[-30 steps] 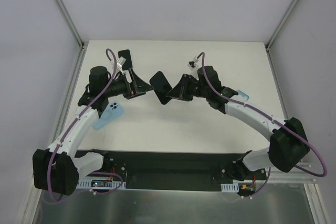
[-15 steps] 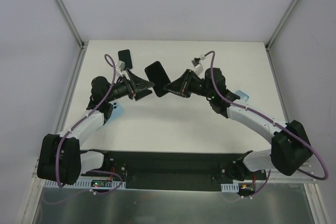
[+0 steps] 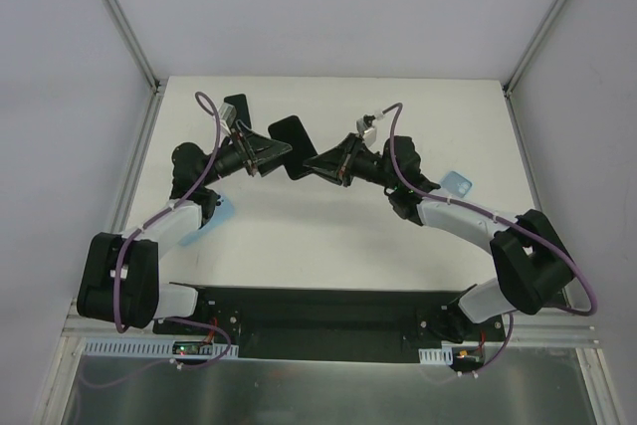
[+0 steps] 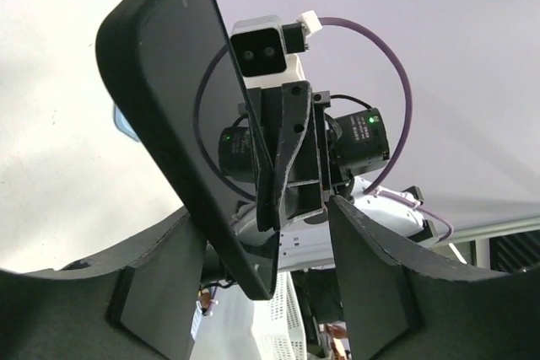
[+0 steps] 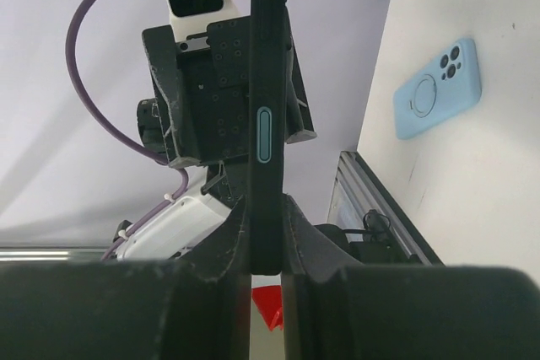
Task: Take the phone out of the phone case
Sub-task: Adjust the phone, then remove the phone case from the phone.
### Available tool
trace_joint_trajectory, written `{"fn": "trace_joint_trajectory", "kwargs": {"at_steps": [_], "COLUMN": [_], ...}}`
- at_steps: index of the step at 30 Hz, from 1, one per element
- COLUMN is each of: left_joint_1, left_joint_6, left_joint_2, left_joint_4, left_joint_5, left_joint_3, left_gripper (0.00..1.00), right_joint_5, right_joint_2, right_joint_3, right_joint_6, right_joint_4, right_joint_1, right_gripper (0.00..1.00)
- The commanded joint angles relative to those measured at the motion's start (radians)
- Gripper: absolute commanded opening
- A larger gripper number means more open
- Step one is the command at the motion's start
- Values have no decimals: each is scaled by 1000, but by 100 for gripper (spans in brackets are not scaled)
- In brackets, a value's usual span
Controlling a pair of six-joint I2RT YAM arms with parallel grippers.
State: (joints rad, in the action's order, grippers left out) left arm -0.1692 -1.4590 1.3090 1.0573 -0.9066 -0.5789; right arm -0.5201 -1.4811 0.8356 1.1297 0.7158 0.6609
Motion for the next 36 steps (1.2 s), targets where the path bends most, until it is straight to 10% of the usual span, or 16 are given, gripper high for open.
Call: {"fn": "trace_joint_trajectory", "kwargs": {"at_steps": [1, 8, 15, 17, 19, 24, 36], "left_joint_1": [-7, -13, -15, -15, -15, -13, -13], "left_joint_6": [-18, -20, -35, -37, -38, -46, -3], "left_joint_2": [9, 32, 30, 30, 32, 22, -13], "left_joint_4": [122, 125, 127, 127, 125, 119, 33], "left_joint_5": [-8, -6, -5, -9, -20, -38, -52], "left_joint_3": [-68, -75, -76, -81, -88, -99, -121], "left_gripper": [59, 54, 0, 0, 0, 0, 0], "right_joint_5": [-46, -49, -43, -52, -49, 265, 494], "right_joint_2": [5, -1, 2, 7, 39, 243, 237], "right_joint_3": [39, 31, 34, 49, 62, 245, 396], "right_joint_6": [30, 38, 35, 1, -86, -480, -691], "right_joint_4": [159, 162, 148, 82, -23, -770, -1072], "right_joint_1": [12, 37, 55, 54, 51, 87, 169], "right_gripper": [1, 1, 1, 1, 23, 62, 61]}}
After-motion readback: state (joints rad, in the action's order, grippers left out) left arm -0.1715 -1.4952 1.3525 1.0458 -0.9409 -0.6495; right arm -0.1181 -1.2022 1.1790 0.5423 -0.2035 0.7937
